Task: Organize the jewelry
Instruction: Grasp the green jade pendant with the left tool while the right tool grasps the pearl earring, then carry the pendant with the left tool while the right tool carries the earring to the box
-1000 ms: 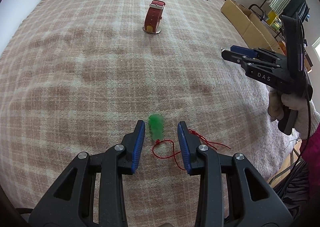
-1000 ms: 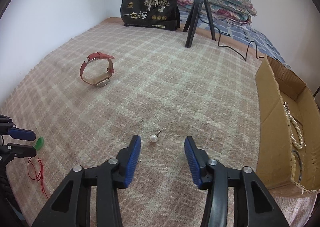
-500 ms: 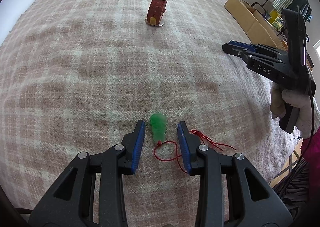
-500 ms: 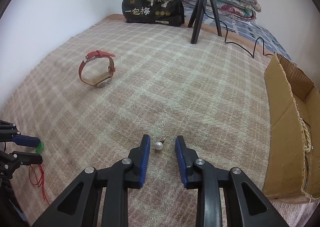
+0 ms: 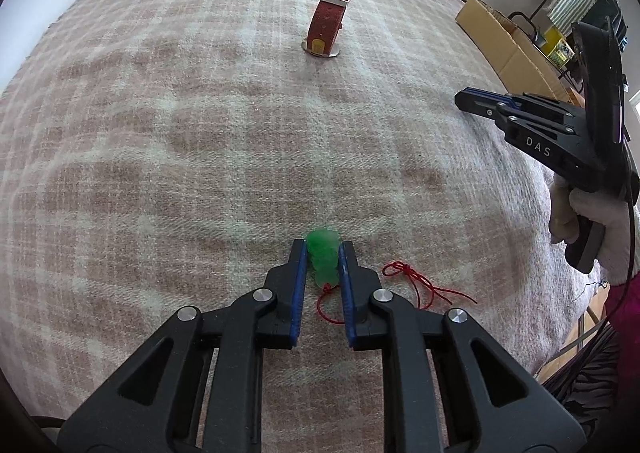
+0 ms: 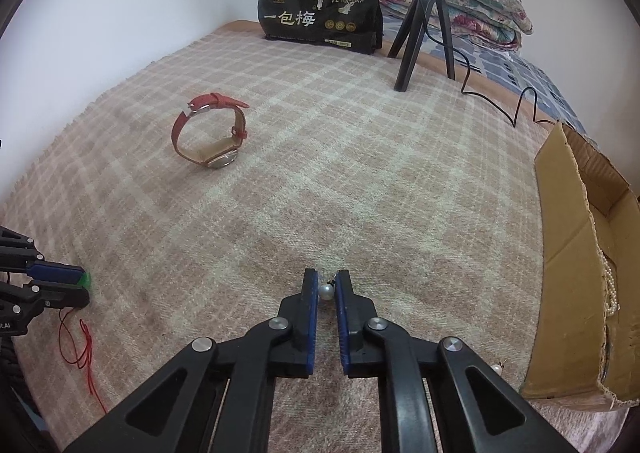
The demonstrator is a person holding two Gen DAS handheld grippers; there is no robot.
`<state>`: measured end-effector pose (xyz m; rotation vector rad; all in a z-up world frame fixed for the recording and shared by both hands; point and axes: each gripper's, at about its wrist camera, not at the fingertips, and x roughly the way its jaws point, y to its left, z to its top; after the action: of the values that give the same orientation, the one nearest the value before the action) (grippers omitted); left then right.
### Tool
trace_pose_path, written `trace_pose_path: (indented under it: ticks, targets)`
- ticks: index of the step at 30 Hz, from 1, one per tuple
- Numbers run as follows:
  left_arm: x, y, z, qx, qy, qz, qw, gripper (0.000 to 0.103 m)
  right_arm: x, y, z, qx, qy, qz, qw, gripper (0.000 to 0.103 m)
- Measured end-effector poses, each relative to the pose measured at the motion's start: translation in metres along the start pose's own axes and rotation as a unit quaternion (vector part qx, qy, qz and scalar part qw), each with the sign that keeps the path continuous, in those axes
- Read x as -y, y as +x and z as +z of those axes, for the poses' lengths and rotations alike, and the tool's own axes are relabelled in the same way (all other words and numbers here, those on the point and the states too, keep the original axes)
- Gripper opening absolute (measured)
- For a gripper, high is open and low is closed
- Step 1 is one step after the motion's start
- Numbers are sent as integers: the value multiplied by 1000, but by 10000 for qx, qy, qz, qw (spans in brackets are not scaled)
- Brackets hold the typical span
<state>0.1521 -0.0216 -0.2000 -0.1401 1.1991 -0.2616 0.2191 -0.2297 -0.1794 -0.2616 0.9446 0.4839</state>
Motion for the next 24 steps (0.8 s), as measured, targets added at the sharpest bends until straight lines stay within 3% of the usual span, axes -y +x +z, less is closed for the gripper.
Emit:
trace_pose_path:
  ticks: [24]
  targets:
    - [8,-67,7,683,-161,-508,9962,14,5,-55,5,429,99,-221,9988,6]
